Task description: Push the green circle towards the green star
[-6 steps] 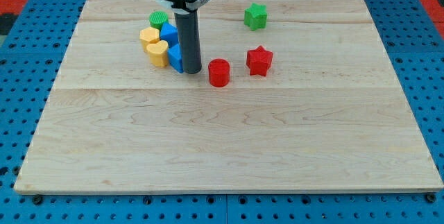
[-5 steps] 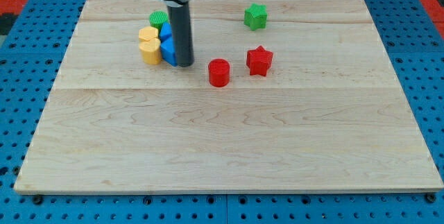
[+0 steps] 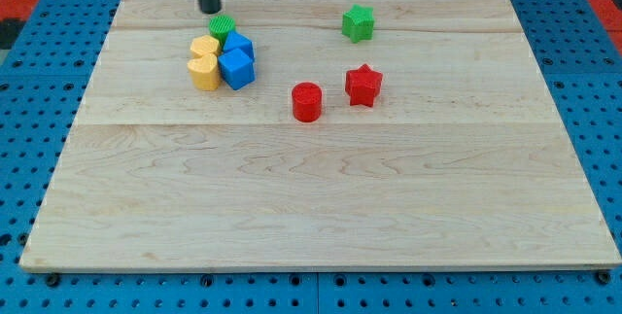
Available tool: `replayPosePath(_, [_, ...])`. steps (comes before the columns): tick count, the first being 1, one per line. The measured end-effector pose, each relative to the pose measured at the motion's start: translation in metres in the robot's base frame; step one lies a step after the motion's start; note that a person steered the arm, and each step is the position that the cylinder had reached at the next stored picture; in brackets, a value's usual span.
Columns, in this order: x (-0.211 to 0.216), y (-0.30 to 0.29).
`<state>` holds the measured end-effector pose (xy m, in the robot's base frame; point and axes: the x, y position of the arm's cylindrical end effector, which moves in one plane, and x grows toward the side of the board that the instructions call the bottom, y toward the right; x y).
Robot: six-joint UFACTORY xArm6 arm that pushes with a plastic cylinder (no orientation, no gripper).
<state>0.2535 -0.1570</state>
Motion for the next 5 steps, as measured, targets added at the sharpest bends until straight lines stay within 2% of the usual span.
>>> replayPosePath(1, [0.049,0.005])
replayPosePath(2, [0.020,0.027])
replayPosePath(3, [0.006,0.085])
replayPosePath(4, [0.012,0.156])
replayPosePath(5, [-0.010,0.162])
